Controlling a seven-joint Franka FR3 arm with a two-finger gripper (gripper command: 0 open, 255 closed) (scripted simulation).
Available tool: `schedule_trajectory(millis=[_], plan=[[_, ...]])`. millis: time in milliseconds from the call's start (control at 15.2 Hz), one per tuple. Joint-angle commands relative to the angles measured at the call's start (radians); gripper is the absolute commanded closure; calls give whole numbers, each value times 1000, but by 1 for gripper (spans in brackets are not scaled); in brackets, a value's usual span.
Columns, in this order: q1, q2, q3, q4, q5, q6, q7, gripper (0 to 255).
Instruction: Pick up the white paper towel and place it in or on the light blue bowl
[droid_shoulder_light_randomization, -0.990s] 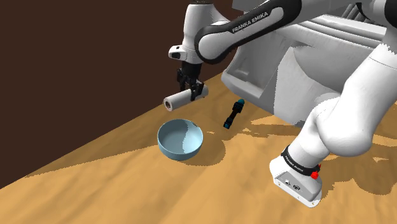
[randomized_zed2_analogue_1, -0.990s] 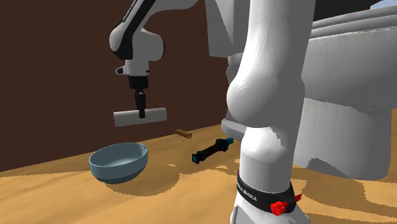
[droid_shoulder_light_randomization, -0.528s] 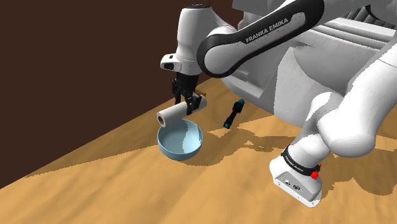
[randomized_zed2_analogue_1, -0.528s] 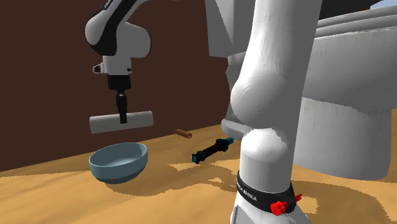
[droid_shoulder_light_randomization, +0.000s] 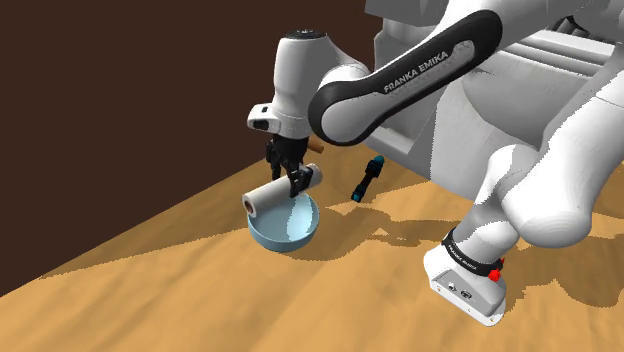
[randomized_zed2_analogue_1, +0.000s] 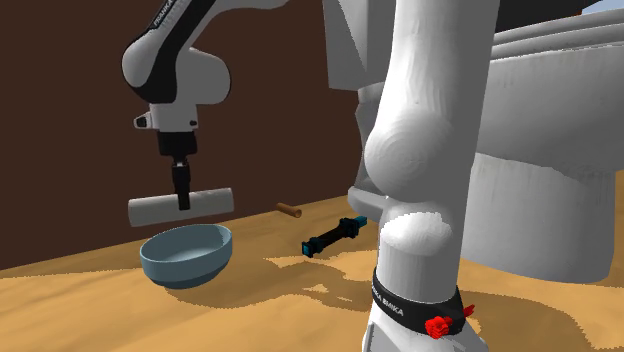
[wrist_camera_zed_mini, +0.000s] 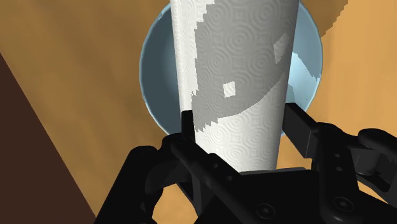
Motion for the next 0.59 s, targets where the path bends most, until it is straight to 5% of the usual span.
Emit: schedule_trajectory(millis=[0,528], plan=[[0,16,0,-9,-3,25,2,255],[0,95,-1,-39,-18,134,14,255]])
